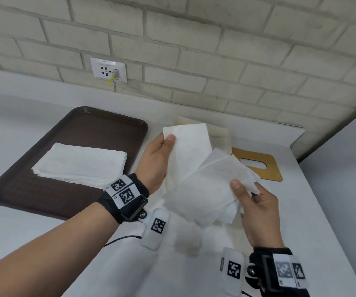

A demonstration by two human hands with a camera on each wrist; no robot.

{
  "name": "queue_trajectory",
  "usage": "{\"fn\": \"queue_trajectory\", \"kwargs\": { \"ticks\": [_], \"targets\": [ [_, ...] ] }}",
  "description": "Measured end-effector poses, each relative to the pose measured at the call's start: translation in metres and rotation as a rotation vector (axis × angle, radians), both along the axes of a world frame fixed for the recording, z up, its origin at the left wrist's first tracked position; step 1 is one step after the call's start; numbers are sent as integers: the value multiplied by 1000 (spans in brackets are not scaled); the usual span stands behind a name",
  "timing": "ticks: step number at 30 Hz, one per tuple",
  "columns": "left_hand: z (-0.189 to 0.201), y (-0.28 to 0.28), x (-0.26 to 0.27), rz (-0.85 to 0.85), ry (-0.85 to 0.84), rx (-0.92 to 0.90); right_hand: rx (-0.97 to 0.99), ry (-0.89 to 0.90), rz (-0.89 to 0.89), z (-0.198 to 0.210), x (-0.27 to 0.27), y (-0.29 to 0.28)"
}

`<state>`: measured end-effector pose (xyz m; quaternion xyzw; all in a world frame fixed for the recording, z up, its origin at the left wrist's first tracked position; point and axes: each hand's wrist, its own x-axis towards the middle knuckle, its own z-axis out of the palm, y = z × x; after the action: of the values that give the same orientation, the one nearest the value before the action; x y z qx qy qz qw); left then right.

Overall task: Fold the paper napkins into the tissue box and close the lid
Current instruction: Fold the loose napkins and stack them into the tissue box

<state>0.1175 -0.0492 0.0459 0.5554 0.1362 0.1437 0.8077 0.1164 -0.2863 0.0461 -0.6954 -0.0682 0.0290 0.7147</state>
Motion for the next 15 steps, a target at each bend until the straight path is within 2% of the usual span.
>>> {"fn": "queue_trajectory", "kwargs": {
  "ticks": [3, 8, 11, 15],
  "targets": [
    [1, 10, 0, 2, -8, 106, 33, -23, 26, 10, -2, -17],
    [-1, 3, -7, -72, 7, 300, 268, -147, 225, 27, -4, -24],
    [-1, -7, -14, -165, -12, 444, 130, -250, 205, 26, 1, -16],
    [1, -15, -20, -238, -46, 456, 53, -270, 158, 19, 2, -8]
  ]
}}
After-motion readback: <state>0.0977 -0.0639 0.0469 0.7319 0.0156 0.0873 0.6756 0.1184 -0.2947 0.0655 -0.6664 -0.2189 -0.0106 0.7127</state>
